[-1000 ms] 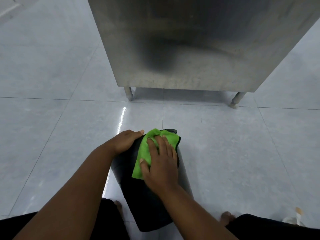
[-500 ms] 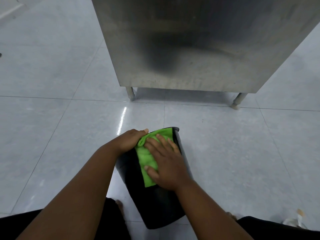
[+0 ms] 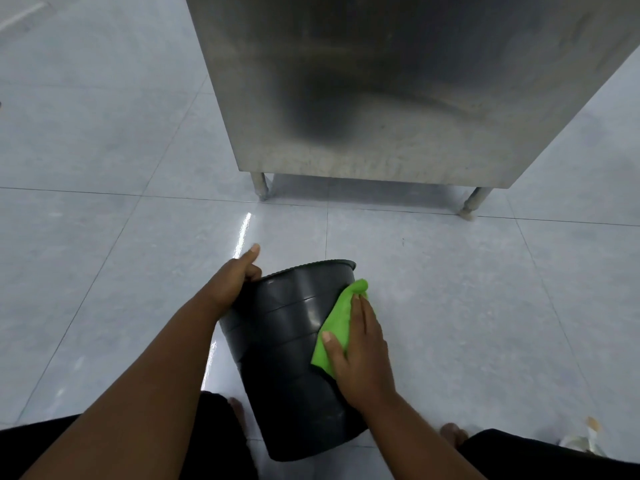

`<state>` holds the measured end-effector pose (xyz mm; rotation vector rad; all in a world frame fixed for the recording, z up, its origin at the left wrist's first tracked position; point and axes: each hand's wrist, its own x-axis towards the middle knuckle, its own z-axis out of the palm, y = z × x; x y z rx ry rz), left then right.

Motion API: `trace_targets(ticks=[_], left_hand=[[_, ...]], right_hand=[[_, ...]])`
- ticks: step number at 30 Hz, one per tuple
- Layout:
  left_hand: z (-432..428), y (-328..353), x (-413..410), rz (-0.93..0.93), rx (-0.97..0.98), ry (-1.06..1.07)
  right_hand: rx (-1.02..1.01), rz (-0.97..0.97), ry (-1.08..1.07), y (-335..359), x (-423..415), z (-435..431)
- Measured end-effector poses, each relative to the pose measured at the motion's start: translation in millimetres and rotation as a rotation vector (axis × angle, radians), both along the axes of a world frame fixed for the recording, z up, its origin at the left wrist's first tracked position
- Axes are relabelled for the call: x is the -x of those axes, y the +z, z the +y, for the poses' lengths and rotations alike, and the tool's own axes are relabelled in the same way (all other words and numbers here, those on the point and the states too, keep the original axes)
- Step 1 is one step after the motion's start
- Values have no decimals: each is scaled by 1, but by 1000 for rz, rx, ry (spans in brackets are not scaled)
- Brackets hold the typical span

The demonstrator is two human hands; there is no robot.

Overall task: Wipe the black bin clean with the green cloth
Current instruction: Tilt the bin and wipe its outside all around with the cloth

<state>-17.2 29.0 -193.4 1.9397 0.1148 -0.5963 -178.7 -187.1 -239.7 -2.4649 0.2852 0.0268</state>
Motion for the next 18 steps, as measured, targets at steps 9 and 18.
trace_targets(ticks=[9,18], left_hand=[[3,19,-9,24,-195,-133],[-43,28,-3,31,-162,-321]], right_hand=[[414,-259,539,23,7,59],[282,-420,718,15,-44,35]])
